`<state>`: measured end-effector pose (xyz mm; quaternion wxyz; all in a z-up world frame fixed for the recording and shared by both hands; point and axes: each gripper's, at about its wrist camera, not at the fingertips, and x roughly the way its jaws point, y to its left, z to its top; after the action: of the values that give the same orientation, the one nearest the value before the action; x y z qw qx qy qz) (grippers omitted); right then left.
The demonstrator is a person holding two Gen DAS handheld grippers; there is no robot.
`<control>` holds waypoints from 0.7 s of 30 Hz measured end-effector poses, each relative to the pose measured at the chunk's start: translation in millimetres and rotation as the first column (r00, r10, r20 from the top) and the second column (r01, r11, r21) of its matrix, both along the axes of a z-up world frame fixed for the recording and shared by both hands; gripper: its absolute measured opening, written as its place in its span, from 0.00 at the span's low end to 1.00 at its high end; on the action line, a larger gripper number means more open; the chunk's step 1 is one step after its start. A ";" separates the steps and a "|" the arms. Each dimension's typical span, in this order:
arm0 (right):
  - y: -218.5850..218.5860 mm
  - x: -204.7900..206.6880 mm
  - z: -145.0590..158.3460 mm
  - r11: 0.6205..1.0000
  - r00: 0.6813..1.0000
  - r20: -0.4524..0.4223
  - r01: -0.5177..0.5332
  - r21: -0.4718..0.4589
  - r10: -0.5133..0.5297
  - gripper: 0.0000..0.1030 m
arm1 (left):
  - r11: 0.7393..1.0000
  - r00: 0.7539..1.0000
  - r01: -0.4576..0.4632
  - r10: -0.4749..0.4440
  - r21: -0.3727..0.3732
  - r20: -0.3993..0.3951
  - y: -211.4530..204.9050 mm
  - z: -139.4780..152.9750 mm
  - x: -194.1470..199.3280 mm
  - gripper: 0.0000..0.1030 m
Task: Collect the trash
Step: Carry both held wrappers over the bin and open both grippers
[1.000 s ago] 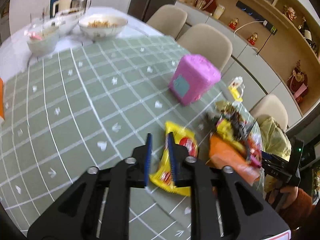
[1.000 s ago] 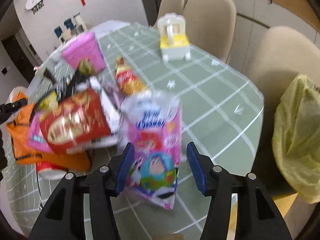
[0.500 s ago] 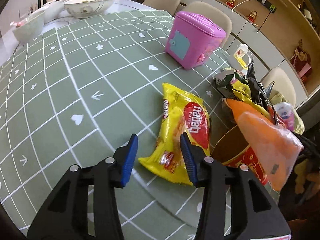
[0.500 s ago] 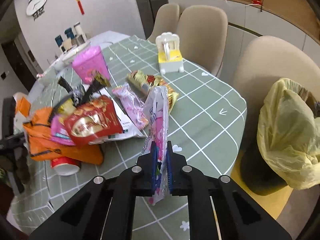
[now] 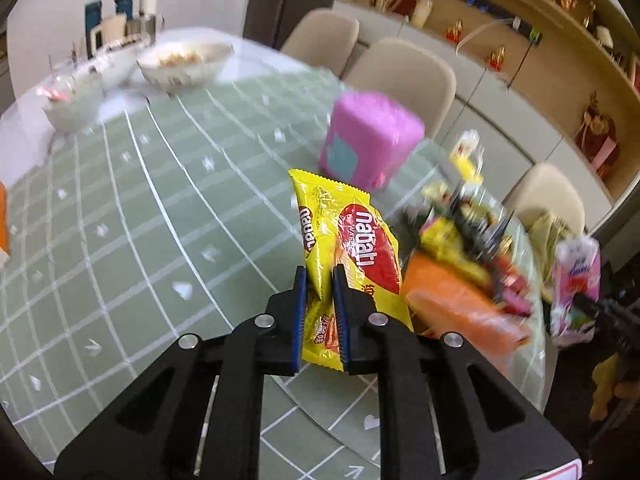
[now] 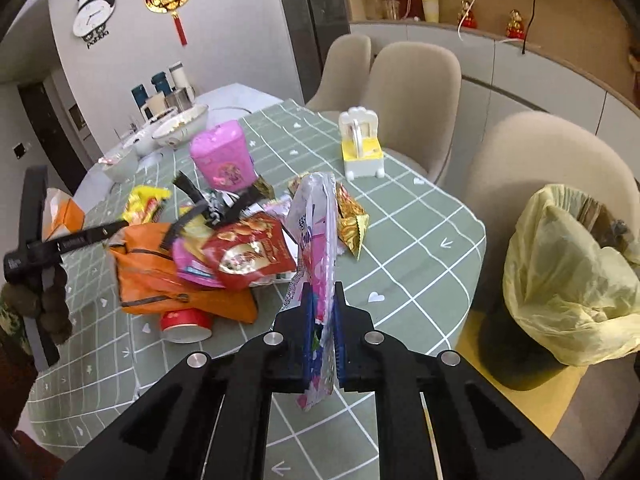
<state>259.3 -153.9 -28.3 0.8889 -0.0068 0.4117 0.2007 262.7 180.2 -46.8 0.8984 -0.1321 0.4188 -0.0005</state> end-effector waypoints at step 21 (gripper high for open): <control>-100.3 -42.1 96.1 0.996 0.966 0.248 0.067 0.051 -0.077 0.10 | 0.979 0.925 0.205 -0.189 -0.014 0.330 -149.3 155.3 -21.1 0.12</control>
<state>217.2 -254.1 67.8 0.9404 0.0017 0.2920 0.1744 241.7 30.9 108.4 0.9474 -0.1092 0.2748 -0.1225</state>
